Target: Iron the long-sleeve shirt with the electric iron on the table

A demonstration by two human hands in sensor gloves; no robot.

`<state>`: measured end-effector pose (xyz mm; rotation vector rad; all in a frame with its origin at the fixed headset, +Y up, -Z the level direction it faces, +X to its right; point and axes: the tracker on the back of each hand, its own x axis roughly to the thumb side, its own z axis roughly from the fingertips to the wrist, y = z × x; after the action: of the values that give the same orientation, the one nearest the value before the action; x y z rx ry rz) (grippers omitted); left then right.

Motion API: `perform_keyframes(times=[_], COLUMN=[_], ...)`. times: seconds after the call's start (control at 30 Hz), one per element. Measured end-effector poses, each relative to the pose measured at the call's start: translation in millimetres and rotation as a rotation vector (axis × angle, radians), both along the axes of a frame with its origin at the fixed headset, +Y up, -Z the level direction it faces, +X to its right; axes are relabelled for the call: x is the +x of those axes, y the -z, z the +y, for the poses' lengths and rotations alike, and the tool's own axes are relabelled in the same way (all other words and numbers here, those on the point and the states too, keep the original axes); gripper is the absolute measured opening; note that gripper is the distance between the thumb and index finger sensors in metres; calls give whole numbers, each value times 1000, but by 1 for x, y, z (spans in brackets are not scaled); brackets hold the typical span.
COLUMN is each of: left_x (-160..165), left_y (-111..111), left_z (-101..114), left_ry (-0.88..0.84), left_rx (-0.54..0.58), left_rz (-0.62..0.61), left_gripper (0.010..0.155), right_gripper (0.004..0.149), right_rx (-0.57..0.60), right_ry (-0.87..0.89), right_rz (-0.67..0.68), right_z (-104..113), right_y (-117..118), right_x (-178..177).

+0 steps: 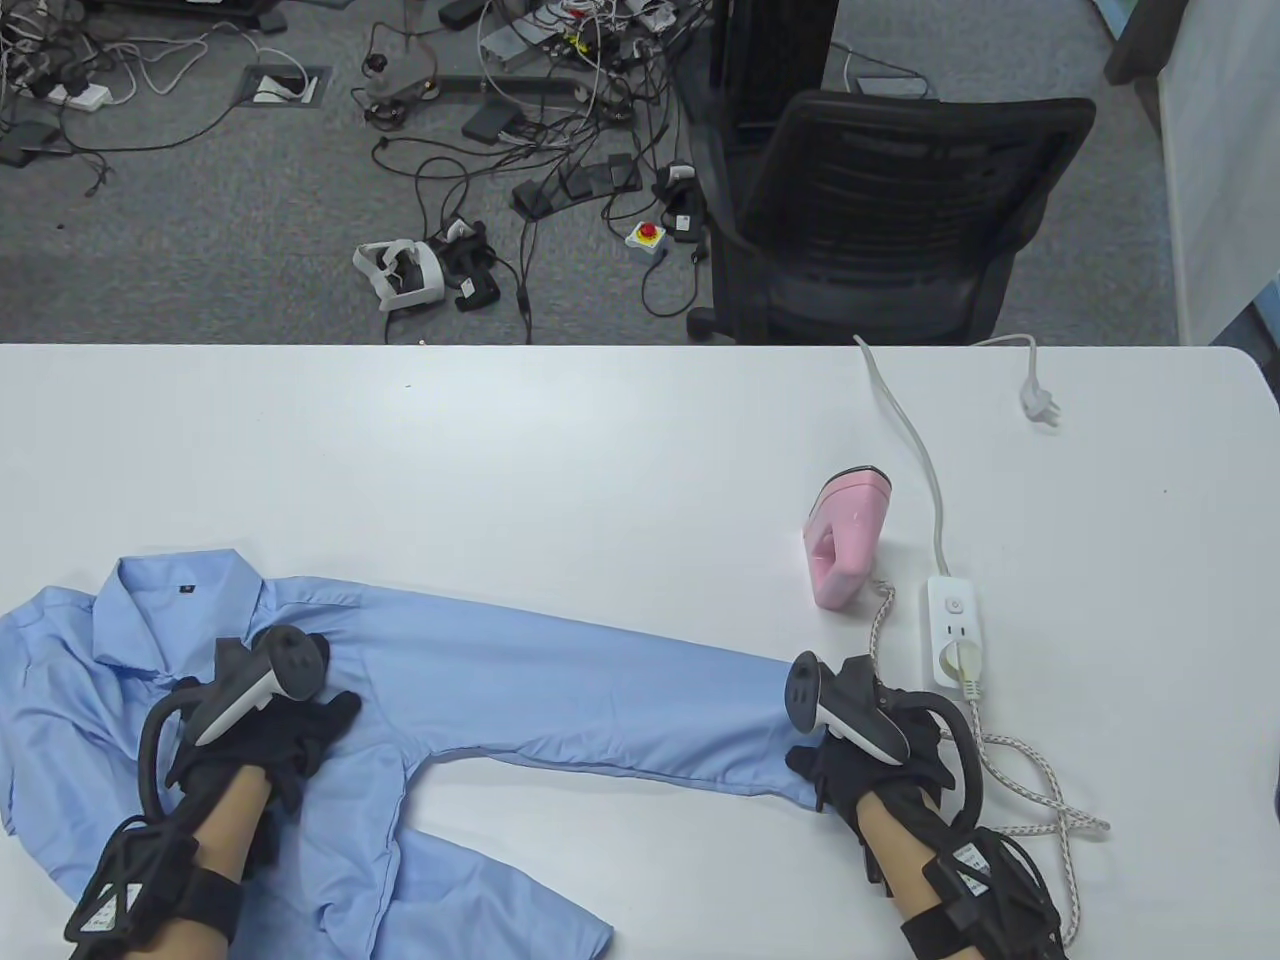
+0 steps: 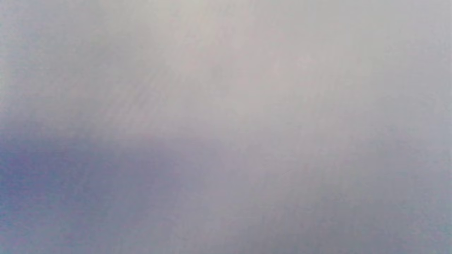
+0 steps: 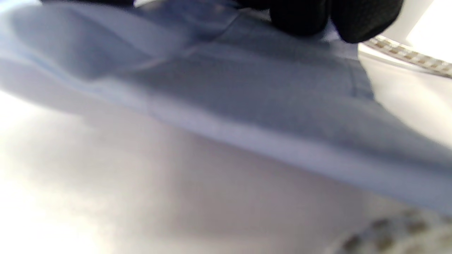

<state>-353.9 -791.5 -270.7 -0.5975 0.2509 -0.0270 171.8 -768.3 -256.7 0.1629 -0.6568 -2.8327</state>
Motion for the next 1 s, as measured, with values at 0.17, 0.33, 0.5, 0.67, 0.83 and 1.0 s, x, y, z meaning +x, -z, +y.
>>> perform_keyframes(times=[0.17,0.33,0.5,0.67,0.83,1.0], left_x=[4,8,6,2,4,2], left_y=[-8,-29,-33,-30,-26,-23], left_z=[25,50,37,33,27,19], left_ry=[-115,-183,-179,-171,-185,-191], left_rx=[91,190,267,232,216,164], left_rz=[-19,-76,-117,-120,-132,-116], left_gripper=[72,72,71,71,70,70], right_gripper=[81,87,94,88,76,62], right_rx=[166,397,360,375,458,479], right_ry=[162,362,630,786,791,805], right_rz=[-56,-265,-596,-810,-873,-814], right_z=[45,114,97,59,42,32], right_y=[-2,18,55,76,86,91], right_x=[0,18,35,38,36,39])
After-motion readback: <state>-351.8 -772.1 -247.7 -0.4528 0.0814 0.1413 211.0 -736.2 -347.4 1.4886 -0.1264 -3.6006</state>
